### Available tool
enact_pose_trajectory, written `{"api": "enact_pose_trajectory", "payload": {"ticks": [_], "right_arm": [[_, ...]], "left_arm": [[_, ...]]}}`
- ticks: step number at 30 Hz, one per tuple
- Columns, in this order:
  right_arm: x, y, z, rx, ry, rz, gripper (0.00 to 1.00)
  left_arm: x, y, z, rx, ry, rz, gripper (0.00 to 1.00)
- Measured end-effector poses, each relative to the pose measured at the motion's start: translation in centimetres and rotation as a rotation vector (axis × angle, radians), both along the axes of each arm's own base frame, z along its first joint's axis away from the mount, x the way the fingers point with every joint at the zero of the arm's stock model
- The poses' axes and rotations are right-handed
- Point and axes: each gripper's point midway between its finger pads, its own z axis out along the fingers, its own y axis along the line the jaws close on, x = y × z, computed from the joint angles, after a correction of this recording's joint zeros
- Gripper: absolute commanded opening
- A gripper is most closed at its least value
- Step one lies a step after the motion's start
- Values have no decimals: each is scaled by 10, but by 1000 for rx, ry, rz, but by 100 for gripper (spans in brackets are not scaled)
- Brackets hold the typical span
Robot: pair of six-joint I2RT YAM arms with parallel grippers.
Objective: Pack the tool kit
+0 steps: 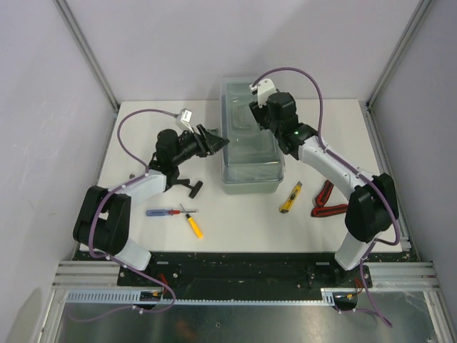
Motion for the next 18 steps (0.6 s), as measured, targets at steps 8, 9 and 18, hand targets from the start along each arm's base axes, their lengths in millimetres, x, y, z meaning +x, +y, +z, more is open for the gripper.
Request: {"api": "enact_pose_trajectory", "payload": {"ticks": [8, 9, 18], "right_arm": [[-7, 2, -1, 5, 22, 35, 63], [-10, 6, -2, 6, 31, 56, 65], [-34, 38, -15, -55, 95, 244, 70]], "left_arm": [[0, 0, 0, -2, -2, 0, 62], [0, 0, 0, -2, -2, 0, 62], [0, 0, -1, -2, -1, 0, 61]]}}
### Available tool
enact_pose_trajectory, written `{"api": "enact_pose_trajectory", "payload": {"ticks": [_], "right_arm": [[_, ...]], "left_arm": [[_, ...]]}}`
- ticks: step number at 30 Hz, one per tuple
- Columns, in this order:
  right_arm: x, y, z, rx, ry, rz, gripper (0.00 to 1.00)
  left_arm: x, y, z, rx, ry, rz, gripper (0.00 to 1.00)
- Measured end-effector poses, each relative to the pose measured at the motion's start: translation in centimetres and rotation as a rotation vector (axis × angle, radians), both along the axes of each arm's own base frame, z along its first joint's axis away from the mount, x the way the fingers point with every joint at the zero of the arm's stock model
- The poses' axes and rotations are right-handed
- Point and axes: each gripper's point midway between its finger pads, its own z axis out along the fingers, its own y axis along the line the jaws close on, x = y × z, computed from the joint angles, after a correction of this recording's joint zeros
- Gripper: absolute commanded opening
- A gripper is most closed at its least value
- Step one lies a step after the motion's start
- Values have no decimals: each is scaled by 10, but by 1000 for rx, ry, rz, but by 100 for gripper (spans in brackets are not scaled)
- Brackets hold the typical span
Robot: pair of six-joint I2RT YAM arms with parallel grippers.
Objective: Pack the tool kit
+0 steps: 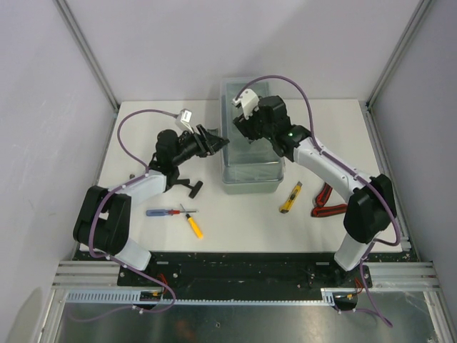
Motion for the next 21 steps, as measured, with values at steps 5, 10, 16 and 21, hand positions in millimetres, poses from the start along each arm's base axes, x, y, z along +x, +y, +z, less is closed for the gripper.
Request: {"api": "enact_pose_trajectory", "payload": {"ticks": [5, 10, 16, 21], "right_arm": [[-5, 22, -2, -70, -27, 86, 69], [-2, 33, -1, -126, -76, 115, 68], [15, 41, -4, -180, -137, 83, 66], [24, 42, -3, -197, -168, 33, 62]], "left_arm": [[0, 0, 0, -4, 1, 1, 61], [0, 0, 0, -5, 2, 1, 59], [-1, 0, 1, -8, -5, 1, 51], [-1, 2, 1, -13, -4, 4, 45]]}}
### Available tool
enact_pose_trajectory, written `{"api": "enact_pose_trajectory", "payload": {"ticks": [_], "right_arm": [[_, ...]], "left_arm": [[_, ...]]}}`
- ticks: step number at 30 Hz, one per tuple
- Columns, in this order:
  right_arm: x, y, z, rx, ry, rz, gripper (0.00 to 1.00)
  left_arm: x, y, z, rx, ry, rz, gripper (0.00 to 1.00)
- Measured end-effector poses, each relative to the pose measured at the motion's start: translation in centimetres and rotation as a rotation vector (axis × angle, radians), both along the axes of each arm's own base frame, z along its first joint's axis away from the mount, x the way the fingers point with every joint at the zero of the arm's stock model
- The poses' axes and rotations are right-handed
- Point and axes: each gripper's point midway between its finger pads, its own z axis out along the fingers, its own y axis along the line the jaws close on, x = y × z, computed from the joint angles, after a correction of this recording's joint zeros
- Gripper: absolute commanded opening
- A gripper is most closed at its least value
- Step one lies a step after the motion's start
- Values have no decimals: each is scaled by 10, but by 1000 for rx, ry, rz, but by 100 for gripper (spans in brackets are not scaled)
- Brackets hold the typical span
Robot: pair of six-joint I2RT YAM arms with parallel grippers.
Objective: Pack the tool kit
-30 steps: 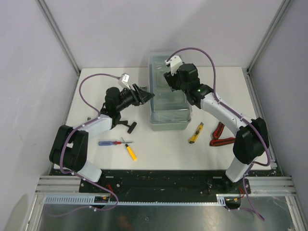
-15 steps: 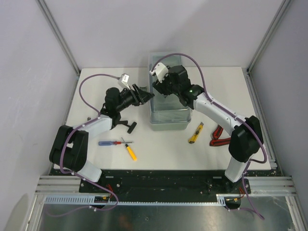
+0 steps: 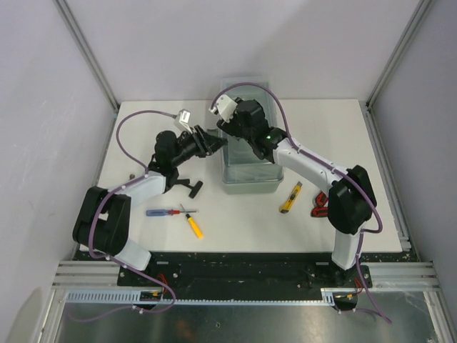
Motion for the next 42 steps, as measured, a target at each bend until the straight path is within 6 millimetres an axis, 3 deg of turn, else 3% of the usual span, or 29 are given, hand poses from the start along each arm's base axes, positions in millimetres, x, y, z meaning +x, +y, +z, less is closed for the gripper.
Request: {"api": "enact_pose_trajectory", "payload": {"ticks": [17, 22, 28, 42], "right_arm": [[-1, -8, 3, 95, 11, -121, 52], [-3, -17, 18, 139, -11, -142, 52], [-2, -42, 39, 167, -36, -195, 52], [7, -81, 15, 448, 162, -232, 57]], "left_arm": [[0, -1, 3, -5, -11, -2, 40], [0, -2, 3, -7, -14, -4, 40], [0, -2, 3, -7, -14, -4, 40], [0, -2, 3, -7, -13, -4, 40]]}}
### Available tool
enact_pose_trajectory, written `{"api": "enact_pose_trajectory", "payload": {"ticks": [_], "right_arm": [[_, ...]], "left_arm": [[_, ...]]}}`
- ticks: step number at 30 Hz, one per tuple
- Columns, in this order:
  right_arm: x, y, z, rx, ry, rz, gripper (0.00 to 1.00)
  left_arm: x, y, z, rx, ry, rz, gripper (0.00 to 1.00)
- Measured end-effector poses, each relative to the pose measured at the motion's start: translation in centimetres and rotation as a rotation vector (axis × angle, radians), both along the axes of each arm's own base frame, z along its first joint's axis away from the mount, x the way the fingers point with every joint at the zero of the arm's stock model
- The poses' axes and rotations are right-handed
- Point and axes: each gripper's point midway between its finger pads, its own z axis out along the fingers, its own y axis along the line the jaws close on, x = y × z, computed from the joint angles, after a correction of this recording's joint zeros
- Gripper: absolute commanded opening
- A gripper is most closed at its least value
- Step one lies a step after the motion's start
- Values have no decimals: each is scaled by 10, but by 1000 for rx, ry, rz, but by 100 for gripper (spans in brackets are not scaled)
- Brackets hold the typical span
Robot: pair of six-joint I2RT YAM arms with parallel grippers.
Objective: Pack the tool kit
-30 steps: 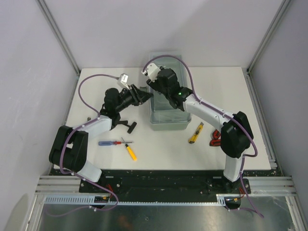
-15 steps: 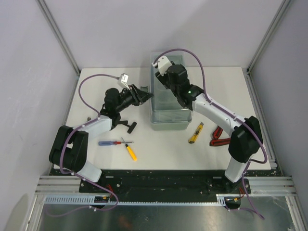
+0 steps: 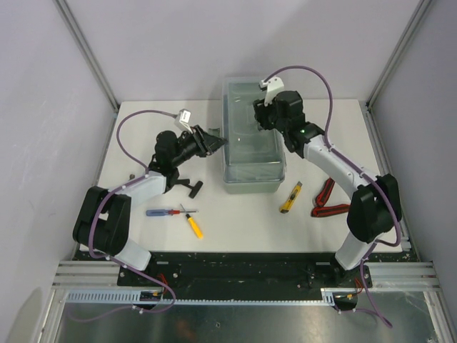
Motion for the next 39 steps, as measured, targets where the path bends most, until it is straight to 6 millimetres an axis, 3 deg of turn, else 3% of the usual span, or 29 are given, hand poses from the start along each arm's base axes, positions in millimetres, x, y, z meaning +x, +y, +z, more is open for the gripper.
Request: {"api": "enact_pose_trajectory", "payload": {"ticks": [12, 23, 28, 32, 35, 39], "right_arm": [[-6, 2, -2, 468, 262, 62, 62], [-14, 25, -13, 661, 451, 49, 56], [-12, 33, -18, 656, 470, 21, 42], [-9, 35, -21, 634, 466, -15, 23], [-5, 31, -23, 615, 460, -53, 5], [-6, 31, -21, 615, 473, -82, 0]], "left_arm": [[0, 0, 0, 0, 0, 0, 40], [0, 0, 0, 0, 1, -1, 41], [0, 0, 0, 0, 1, 0, 43], [1, 0, -1, 1, 4, 3, 49], [1, 1, -2, 6, 13, 11, 61], [0, 3, -6, 23, 48, 22, 81]]}}
